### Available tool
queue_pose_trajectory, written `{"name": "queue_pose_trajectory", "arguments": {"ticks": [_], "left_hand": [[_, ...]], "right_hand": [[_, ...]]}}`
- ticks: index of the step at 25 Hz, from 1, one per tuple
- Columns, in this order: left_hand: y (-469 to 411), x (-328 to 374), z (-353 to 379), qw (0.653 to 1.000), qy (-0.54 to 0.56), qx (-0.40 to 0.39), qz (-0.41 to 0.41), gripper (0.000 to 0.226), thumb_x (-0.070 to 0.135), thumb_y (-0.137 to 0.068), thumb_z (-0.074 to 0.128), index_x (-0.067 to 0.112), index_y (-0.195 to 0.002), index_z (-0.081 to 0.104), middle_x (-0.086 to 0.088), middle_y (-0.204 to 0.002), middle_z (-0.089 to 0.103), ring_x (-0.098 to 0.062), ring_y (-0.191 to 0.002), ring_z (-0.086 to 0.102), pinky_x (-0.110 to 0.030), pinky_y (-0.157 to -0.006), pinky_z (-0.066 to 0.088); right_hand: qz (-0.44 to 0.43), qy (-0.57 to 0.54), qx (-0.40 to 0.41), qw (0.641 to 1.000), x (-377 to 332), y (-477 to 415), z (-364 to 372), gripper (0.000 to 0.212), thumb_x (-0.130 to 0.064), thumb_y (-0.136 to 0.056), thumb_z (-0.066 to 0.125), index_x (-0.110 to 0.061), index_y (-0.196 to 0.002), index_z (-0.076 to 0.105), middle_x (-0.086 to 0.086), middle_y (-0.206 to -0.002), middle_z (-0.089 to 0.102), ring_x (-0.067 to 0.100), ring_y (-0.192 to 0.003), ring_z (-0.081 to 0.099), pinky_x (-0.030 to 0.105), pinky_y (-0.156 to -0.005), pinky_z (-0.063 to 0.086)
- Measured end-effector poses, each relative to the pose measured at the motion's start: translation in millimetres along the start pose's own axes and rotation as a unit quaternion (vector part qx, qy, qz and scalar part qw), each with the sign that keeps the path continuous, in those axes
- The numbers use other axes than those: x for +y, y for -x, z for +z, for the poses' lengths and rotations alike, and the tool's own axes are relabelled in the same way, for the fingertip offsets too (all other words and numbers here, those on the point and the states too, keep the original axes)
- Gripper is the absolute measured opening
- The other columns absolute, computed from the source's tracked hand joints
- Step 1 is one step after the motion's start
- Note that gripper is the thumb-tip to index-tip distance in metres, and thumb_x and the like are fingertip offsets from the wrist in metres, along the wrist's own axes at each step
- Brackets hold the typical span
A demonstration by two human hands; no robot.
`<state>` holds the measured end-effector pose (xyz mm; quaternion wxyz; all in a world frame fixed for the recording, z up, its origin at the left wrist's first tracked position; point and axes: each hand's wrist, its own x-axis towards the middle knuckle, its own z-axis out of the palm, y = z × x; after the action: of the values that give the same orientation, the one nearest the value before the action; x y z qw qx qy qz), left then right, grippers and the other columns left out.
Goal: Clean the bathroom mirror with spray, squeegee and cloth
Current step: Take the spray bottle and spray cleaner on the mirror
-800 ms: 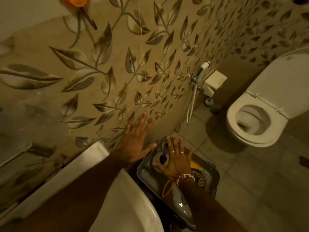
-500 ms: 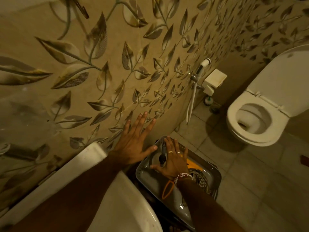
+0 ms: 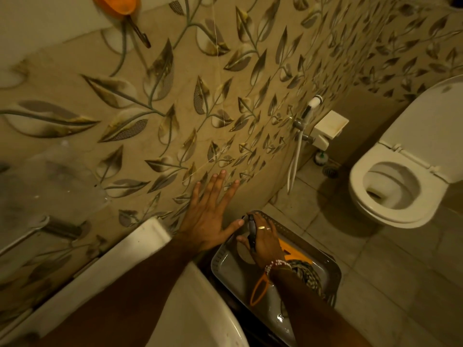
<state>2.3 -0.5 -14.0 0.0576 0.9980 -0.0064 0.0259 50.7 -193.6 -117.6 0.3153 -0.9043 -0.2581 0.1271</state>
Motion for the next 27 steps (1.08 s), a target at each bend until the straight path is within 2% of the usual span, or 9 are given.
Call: {"name": "queue_pose_trajectory", "arguments": {"ticks": [3,7,10,12,14,16,21,25,27], "left_hand": [[0,8,-15,0.998,-0.02,0.051,-0.009,0.095,0.08,-0.093,0.03,0.032,-0.166,-0.009,-0.008,-0.174,-0.019,-0.028,-0.161,-0.014,-0.065,-0.126,0.003],[-14,28,-53,0.993,-0.028,0.109,-0.021,0.095,0.079,-0.094,0.034,0.031,-0.167,-0.003,-0.009,-0.174,-0.015,-0.03,-0.161,-0.011,-0.063,-0.125,-0.005],[-27,47,-96,0.985,-0.058,0.159,-0.033,0.094,0.075,-0.094,0.038,0.031,-0.167,0.002,-0.011,-0.175,-0.01,-0.031,-0.162,-0.007,-0.065,-0.123,-0.003],[-34,57,-133,0.979,-0.071,0.19,-0.033,0.09,0.076,-0.095,0.034,0.031,-0.167,0.004,-0.01,-0.175,-0.008,-0.031,-0.162,-0.005,-0.066,-0.123,-0.001],[-40,65,-171,0.974,-0.08,0.212,-0.03,0.088,0.077,-0.096,0.031,0.033,-0.167,0.004,-0.009,-0.176,-0.007,-0.03,-0.162,-0.006,-0.066,-0.123,-0.001],[-44,71,-209,0.968,-0.09,0.234,-0.028,0.088,0.076,-0.096,0.032,0.032,-0.167,0.003,-0.008,-0.176,-0.008,-0.029,-0.162,-0.008,-0.065,-0.123,-0.001],[-41,75,-311,0.947,-0.132,0.293,-0.008,0.088,0.078,-0.097,0.029,0.033,-0.167,0.003,-0.007,-0.175,-0.013,-0.027,-0.162,-0.011,-0.063,-0.123,-0.001],[-23,71,-390,0.919,-0.189,0.345,-0.033,0.09,0.079,-0.096,0.029,0.031,-0.167,0.003,-0.009,-0.175,-0.012,-0.027,-0.162,-0.01,-0.064,-0.124,-0.001],[-7,67,-423,0.908,-0.203,0.364,-0.046,0.091,0.079,-0.096,0.029,0.031,-0.167,0.003,-0.009,-0.175,-0.012,-0.027,-0.162,-0.011,-0.065,-0.124,-0.003]], "right_hand": [[-0.01,-0.017,0.033,0.999,-16,1,-24,0.08,-0.068,-0.089,0.05,-0.017,-0.149,0.037,0.001,-0.139,0.055,0.021,-0.127,0.052,0.046,-0.116,0.03],[-0.013,-0.067,0.056,0.996,-41,-2,-74,0.092,-0.081,-0.083,0.037,-0.017,-0.149,0.038,0.004,-0.129,0.062,0.025,-0.121,0.054,0.046,-0.11,0.039],[-0.031,-0.106,0.081,0.991,-69,-7,-126,0.085,-0.082,-0.082,0.039,-0.024,-0.144,0.044,-0.003,-0.121,0.061,0.02,-0.114,0.057,0.029,-0.095,0.044],[-0.043,-0.121,0.099,0.987,-94,-13,-167,0.071,-0.073,-0.087,0.048,-0.025,-0.139,0.048,-0.007,-0.111,0.057,0.021,-0.106,0.061,0.022,-0.08,0.044],[-0.065,-0.116,0.111,0.985,-118,-21,-205,0.056,-0.051,-0.094,0.058,-0.021,-0.14,0.048,-0.001,-0.114,0.061,0.023,-0.105,0.063,0.029,-0.08,0.049],[-0.092,-0.117,0.129,0.98,-144,-28,-243,0.051,-0.04,-0.096,0.06,-0.017,-0.14,0.048,0.001,-0.116,0.063,0.022,-0.103,0.064,0.034,-0.083,0.051],[-0.175,-0.144,0.2,0.953,-222,-32,-331,0.041,-0.044,-0.098,0.057,-0.015,-0.127,0.057,0.001,-0.096,0.07,0.019,-0.079,0.066,0.035,-0.069,0.053],[-0.247,-0.163,0.252,0.921,-284,-27,-386,0.028,-0.045,-0.098,0.054,-0.02,-0.108,0.06,-0.009,-0.077,0.063,0.005,-0.062,0.059,0.016,-0.054,0.04],[-0.274,-0.175,0.268,0.907,-315,-20,-406,0.021,-0.044,-0.098,0.054,-0.023,-0.101,0.058,-0.01,-0.073,0.061,0.004,-0.059,0.058,0.013,-0.051,0.038]]}}
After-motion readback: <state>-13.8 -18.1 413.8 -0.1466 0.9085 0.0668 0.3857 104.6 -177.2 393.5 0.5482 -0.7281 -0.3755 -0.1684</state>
